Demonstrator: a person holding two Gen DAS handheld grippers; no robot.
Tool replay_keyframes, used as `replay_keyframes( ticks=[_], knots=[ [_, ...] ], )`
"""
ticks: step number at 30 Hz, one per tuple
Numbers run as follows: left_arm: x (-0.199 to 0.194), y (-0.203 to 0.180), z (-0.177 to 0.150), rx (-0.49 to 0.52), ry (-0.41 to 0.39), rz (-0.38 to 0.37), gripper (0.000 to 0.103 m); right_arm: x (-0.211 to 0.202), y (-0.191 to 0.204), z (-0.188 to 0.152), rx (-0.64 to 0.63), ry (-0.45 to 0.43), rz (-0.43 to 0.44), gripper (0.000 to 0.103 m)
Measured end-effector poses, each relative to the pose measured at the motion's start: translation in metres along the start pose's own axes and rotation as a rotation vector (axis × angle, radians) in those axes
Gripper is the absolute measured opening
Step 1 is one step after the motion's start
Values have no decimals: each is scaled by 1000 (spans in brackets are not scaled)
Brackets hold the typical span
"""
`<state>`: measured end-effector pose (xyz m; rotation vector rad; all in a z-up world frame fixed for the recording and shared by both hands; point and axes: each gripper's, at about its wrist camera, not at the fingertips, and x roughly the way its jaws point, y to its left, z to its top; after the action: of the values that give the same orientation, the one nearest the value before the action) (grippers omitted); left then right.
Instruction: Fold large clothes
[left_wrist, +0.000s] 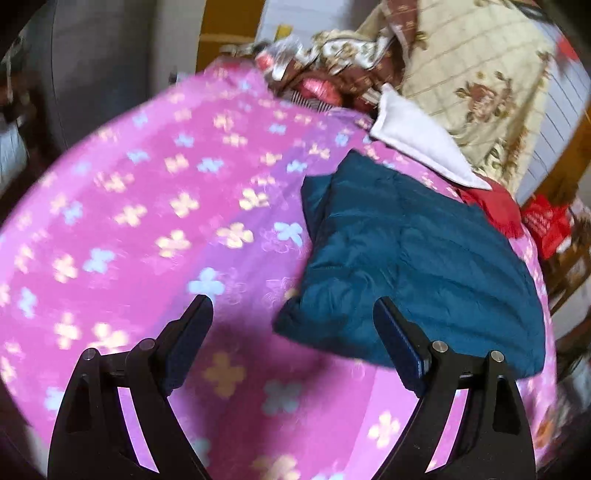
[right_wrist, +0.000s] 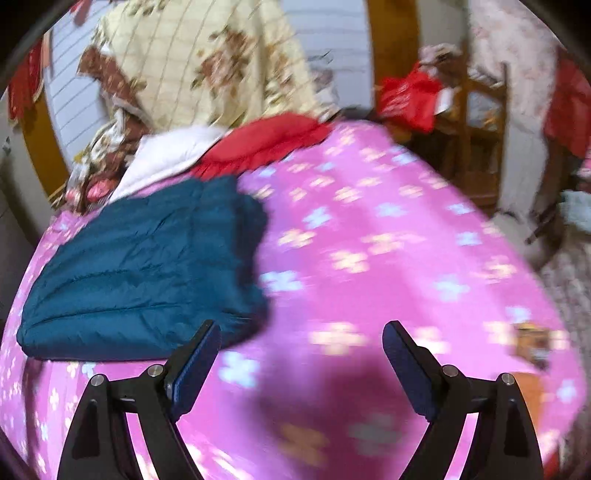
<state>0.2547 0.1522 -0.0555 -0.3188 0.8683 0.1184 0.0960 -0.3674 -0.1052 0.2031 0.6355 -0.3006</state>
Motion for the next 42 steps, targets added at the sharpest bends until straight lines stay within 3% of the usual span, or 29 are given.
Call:
replay_keyframes(
  ticks=[8, 13, 17, 20, 25, 35, 38, 40, 42],
  knots=[
    [-72, -13, -31, 137, -94, 12, 89, -109, -91, 31, -9, -81, -186, 88],
    [-73, -16, -37, 147, -73, 7, 89, -118, -94, 32, 34, -89, -91, 88],
    [-52, -15, -34, 103, -3, -28, 89, -64, -59, 19, 37, 12, 34, 88],
    [-24, -15, -24, 56, 59, -50, 89, -17, -23, 12, 2, 80, 73, 88],
    [30, -11, 2, -62, 129, -130, 89, 71, 28, 24, 23, 186, 166, 88],
    [136, -14, 59, -206, 245, -320, 89, 205, 46, 71, 162, 305, 341, 88],
    [166, -21, 63, -186, 323, -382, 89, 230, 52, 71, 191, 342, 441, 88],
    [181, -27, 64, -153, 355, -392, 100, 243, 55, 70, 204, 360, 503, 88],
    [188, -33, 66, -133, 361, -416, 102, 256, 61, 69, 225, 383, 567, 89]
  ],
)
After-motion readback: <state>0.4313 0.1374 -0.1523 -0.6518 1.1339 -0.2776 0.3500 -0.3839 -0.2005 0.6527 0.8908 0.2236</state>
